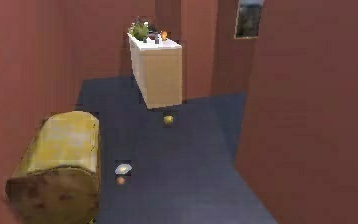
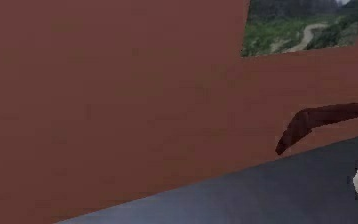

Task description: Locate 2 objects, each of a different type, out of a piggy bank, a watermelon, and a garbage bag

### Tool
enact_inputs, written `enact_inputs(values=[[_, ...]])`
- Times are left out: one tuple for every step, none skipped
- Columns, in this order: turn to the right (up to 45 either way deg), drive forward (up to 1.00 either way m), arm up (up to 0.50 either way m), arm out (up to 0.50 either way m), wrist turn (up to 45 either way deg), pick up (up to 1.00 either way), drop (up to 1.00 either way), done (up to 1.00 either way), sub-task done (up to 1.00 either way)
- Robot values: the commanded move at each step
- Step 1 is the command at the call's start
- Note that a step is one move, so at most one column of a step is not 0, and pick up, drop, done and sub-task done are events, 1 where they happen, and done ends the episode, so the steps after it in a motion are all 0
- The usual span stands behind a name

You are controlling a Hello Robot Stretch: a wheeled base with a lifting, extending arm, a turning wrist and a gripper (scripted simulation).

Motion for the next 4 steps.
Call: enact_inputs(values=[[0.0,1.00,0.00,0.00,0.0,0.00,0.00,0.00,0.00],[-15.0,0.00,0.00,0.00,0.0,0.00,0.00,0.00,0.00],[0.0,1.00,0.00,0.00,0.0,0.00,0.00,0.00,0.00],[-21.0,0.00,0.00,0.00,0.0,0.00,0.00,0.00,0.00]])
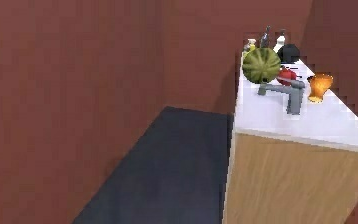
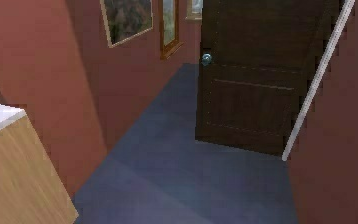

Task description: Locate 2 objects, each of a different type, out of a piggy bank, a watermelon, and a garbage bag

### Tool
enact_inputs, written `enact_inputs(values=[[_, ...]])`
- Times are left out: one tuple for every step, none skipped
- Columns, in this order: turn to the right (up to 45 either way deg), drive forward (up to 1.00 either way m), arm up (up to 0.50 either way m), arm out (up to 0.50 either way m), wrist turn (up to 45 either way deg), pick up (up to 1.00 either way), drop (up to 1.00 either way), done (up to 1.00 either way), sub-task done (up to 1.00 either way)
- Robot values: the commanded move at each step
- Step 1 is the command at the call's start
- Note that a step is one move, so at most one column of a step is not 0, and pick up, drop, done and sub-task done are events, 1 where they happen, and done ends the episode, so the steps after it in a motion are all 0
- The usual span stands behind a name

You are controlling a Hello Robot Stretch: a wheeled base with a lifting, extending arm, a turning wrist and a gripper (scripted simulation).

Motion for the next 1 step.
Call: enact_inputs(values=[[-3.0,0.00,0.00,0.00,0.0,0.00,0.00,0.00,0.00]])
